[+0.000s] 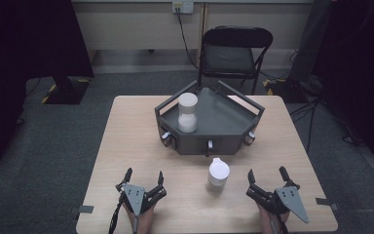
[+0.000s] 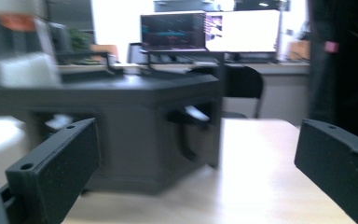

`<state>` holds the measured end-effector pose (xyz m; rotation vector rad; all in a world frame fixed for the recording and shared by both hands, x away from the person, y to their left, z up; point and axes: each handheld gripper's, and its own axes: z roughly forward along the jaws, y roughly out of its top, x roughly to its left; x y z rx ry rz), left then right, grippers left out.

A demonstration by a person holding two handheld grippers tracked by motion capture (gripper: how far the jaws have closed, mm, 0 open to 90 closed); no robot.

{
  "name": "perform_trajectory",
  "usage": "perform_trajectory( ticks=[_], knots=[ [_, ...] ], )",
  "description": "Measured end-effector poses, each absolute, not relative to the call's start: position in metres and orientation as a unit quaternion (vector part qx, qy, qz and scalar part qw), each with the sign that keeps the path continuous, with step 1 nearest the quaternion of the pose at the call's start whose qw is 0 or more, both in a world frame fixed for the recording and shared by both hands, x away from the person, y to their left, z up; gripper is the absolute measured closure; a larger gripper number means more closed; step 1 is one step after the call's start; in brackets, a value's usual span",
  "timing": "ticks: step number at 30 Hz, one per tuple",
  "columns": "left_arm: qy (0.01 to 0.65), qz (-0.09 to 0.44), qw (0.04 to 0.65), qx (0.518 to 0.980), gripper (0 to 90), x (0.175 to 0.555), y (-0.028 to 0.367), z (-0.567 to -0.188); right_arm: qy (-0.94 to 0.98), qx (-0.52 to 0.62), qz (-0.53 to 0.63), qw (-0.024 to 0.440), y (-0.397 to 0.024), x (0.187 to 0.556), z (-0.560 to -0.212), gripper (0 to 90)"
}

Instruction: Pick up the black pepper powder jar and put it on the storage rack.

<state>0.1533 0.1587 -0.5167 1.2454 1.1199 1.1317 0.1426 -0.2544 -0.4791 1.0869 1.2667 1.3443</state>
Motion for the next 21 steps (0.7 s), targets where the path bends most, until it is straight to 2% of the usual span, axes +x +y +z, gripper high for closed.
perform_trajectory(
  ticks=[9, 14, 21],
  knots=[
    [0.472, 0.477, 0.528, 0.52, 0.0, 0.153, 0.157, -0.516, 0.564, 0.385, 0.587, 0.434, -0.219, 0.149, -0.465, 0.0],
    [0.473, 0.477, 0.528, 0.52, 0.0, 0.153, 0.157, -0.516, 0.582, 0.389, 0.585, 0.409, -0.197, 0.158, -0.472, 0.0],
    [0.473, 0.477, 0.528, 0.519, 0.0, 0.153, 0.157, -0.517, 0.597, 0.409, 0.574, 0.383, -0.193, 0.162, -0.482, 4.6]
  ],
)
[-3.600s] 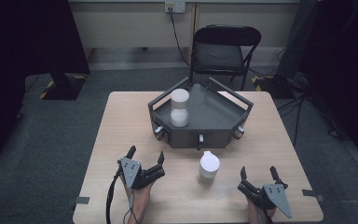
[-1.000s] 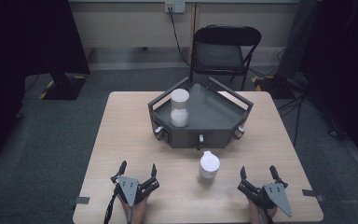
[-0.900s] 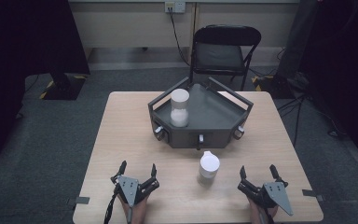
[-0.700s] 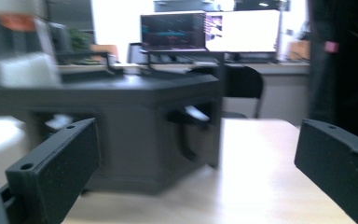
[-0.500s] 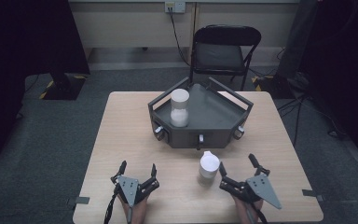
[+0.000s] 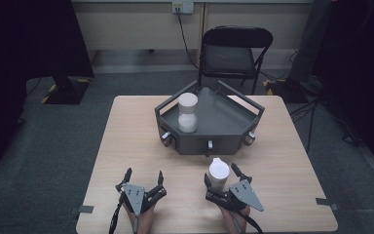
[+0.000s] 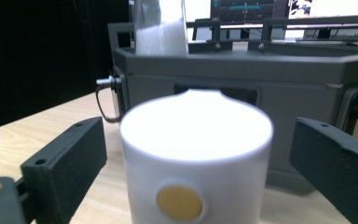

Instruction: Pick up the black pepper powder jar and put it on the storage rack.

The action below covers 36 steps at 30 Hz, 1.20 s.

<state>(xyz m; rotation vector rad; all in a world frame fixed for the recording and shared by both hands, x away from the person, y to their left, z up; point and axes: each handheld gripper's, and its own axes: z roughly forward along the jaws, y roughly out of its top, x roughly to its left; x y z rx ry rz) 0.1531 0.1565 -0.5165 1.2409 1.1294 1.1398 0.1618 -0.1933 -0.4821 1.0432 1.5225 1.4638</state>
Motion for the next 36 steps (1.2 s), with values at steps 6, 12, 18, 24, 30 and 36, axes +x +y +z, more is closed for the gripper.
perform_trajectory(
  ticks=[6, 12, 18, 24, 30, 36],
  knots=[
    [0.473, 0.477, 0.528, 0.519, 0.0, 0.1531, 0.1562, -0.5165, 0.598, 0.422, 0.571, 0.373, -0.1939, 0.1624, -0.4851, 13.3],
    [0.473, 0.477, 0.528, 0.519, 0.0, 0.1531, 0.1563, -0.5165, 0.607, 0.42, 0.568, 0.364, -0.1969, 0.1643, -0.4854, 27.1],
    [0.473, 0.477, 0.528, 0.519, 0.0, 0.1531, 0.1563, -0.5165, 0.612, 0.416, 0.563, 0.369, -0.1951, 0.1641, -0.4831, 29.7],
    [0.473, 0.477, 0.528, 0.52, 0.1, 0.1531, 0.1566, -0.5165, 0.612, 0.42, 0.556, 0.374, -0.1923, 0.1623, -0.4809, 29.8],
    [0.473, 0.477, 0.528, 0.52, 0.0, 0.1531, 0.1566, -0.5165, 0.614, 0.421, 0.556, 0.37, -0.1942, 0.1629, -0.4791, 29.9],
    [0.473, 0.477, 0.528, 0.52, 0.0, 0.1531, 0.1566, -0.5164, 0.615, 0.42, 0.556, 0.371, -0.1949, 0.1619, -0.4783, 29.8]
  ],
)
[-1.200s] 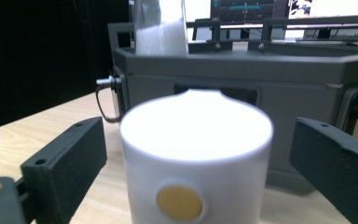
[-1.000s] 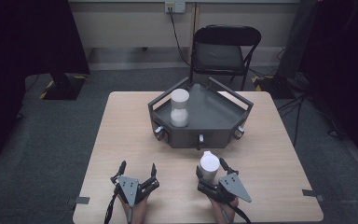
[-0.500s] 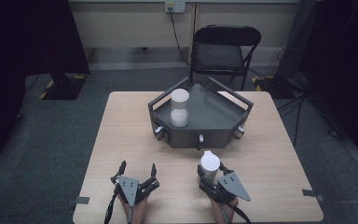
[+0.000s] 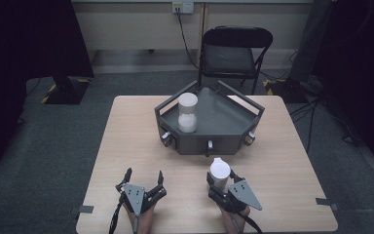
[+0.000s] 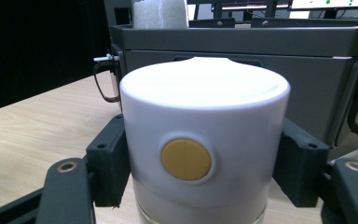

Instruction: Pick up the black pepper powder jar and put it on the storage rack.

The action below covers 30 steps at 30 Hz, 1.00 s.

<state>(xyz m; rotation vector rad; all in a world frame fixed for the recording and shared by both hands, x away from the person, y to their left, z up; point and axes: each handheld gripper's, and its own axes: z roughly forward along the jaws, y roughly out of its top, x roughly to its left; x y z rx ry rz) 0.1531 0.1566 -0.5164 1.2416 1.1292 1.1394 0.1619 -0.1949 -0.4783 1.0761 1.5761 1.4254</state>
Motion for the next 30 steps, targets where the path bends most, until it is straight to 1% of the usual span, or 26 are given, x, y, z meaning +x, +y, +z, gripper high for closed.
perform_trajectory(
  ticks=[17, 30],
  knots=[
    [0.472, 0.477, 0.528, 0.52, 0.3, 0.153, 0.157, -0.517, 0.624, 0.407, 0.564, 0.356, -0.206, 0.165, -0.465, 29.9],
    [0.473, 0.477, 0.528, 0.52, 0.2, 0.153, 0.157, -0.516, 0.623, 0.397, 0.577, 0.349, -0.22, 0.172, -0.448, 29.9]
  ],
)
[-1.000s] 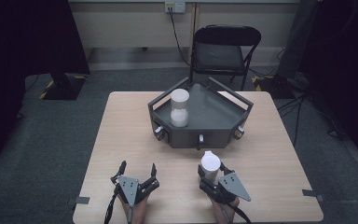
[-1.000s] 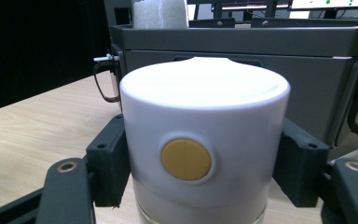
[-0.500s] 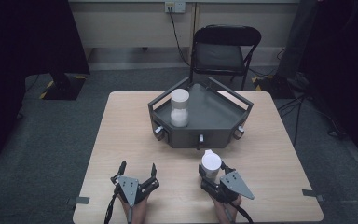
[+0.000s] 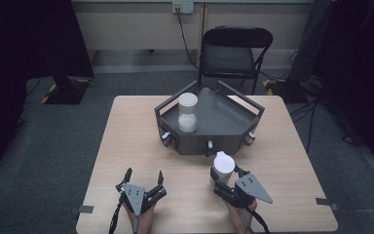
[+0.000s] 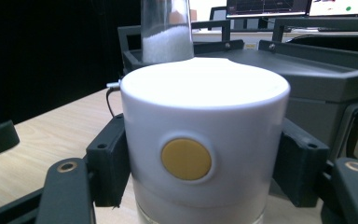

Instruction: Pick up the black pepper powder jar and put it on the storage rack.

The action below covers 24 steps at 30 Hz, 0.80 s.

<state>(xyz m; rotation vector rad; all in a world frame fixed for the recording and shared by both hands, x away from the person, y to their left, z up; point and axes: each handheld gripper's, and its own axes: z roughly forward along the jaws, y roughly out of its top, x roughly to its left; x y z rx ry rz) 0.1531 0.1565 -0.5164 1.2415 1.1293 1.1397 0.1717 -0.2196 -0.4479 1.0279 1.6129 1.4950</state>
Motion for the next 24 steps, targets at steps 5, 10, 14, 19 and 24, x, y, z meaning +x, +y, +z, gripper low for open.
perform_trajectory(
  ticks=[5, 10, 14, 19, 24],
  knots=[
    [0.473, 0.477, 0.528, 0.52, 0.1, 0.153, 0.157, -0.516, 0.624, 0.389, 0.582, 0.348, -0.225, 0.177, -0.438, 29.9],
    [0.473, 0.477, 0.528, 0.52, 0.1, 0.153, 0.157, -0.516, 0.627, 0.385, 0.583, 0.345, -0.229, 0.184, -0.427, 29.9],
    [0.473, 0.477, 0.528, 0.52, 0.1, 0.153, 0.157, -0.516, 0.626, 0.384, 0.588, 0.34, -0.231, 0.19, -0.421, 29.9],
    [0.473, 0.477, 0.528, 0.52, 0.1, 0.153, 0.157, -0.516, 0.623, 0.38, 0.592, 0.342, -0.232, 0.2, -0.408, 30.0],
    [0.473, 0.477, 0.528, 0.52, 0.0, 0.153, 0.157, -0.516, 0.62, 0.38, 0.596, 0.342, -0.233, 0.216, -0.391, 29.9]
  ],
)
